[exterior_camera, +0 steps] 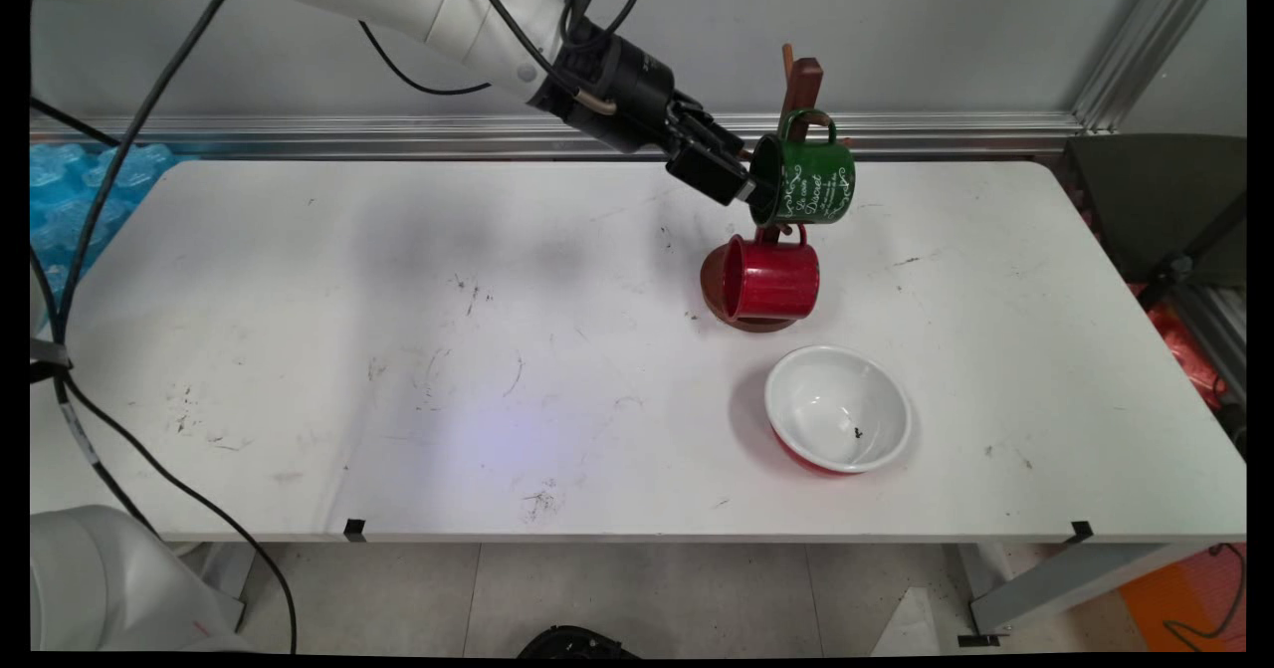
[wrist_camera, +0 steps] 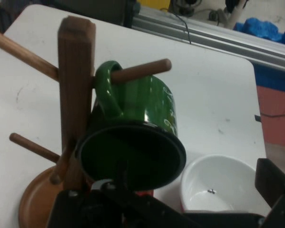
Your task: Pick up the green mug from the rack
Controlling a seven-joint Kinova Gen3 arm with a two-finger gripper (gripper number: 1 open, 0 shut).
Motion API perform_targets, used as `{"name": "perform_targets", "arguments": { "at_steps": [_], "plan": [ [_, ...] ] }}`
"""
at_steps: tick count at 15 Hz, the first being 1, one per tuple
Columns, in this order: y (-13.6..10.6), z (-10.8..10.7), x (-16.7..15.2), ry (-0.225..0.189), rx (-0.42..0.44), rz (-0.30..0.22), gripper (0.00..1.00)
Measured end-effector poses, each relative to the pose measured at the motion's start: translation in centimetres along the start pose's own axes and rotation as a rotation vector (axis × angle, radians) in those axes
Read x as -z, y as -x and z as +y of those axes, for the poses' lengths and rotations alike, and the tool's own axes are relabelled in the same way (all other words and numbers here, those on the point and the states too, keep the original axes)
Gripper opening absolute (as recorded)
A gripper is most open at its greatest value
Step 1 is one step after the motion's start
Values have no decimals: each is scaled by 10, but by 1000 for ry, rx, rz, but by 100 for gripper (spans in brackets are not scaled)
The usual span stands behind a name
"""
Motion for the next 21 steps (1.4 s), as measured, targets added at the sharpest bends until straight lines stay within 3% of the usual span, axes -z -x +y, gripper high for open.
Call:
{"name": "perform_targets", "arguments": {
  "at_steps": [21],
  "plan": [
    [16, -1, -5, -17, 35, 70, 100]
  ]
}}
